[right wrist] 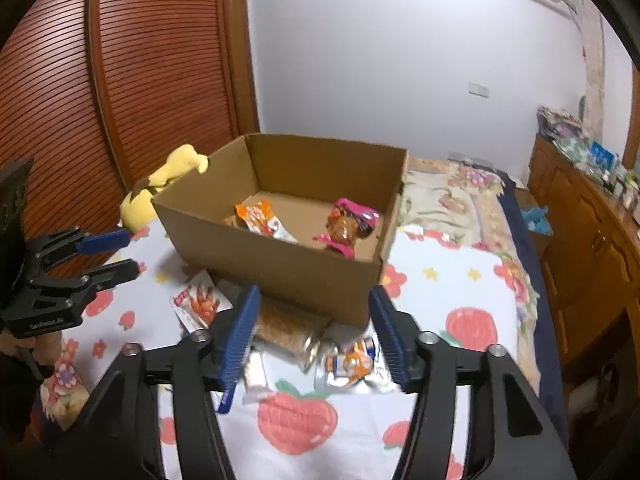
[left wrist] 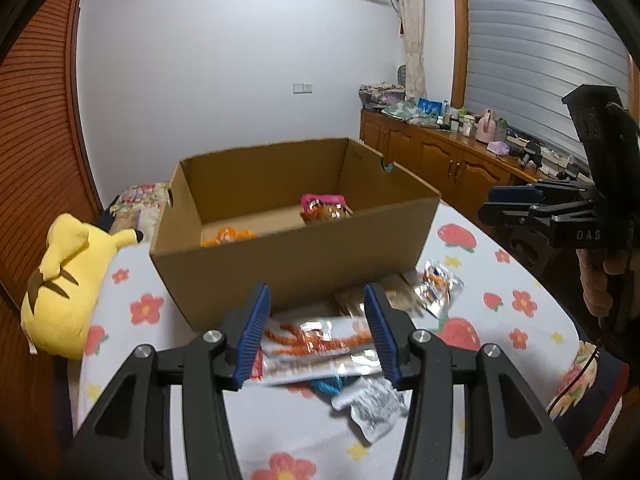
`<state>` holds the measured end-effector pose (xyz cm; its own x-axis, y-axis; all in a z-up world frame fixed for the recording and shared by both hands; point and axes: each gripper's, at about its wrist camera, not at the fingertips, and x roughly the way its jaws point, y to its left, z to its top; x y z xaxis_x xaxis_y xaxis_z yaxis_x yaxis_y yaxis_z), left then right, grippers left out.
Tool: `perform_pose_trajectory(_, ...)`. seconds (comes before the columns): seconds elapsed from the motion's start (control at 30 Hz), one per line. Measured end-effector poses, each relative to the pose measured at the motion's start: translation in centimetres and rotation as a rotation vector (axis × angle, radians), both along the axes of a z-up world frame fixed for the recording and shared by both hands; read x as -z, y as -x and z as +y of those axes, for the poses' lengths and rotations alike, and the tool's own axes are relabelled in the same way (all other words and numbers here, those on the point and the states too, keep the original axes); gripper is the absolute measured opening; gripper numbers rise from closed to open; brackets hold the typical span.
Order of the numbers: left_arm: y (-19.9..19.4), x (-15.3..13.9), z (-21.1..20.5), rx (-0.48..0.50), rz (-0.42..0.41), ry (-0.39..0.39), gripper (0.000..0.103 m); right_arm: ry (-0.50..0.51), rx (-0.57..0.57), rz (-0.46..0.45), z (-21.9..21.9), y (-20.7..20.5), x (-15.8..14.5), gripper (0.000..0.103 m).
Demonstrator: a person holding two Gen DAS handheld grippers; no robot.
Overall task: Organize snacks
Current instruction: 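Return both tools to the pile, left toward a silver packet, right toward the orange-silver pouch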
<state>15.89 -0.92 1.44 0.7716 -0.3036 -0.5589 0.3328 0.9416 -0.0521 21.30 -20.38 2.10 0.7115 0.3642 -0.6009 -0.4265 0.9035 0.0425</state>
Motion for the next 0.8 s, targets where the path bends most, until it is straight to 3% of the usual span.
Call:
perform_pose_trajectory(0.43, 1.4, 6.3, -0.9, 0.002, 0.135, 0.023, 0.05, 0.01, 0.066, 0.059, -1.4, 1.3, 6.5, 0.066)
perform_pose_trajectory(0.8, 1.3, 9.0, -2.7, 0.023, 0.183, 0.016, 0.05, 0.05, 0.091, 0.093, -1.1, -0.7, 10.0, 0.07)
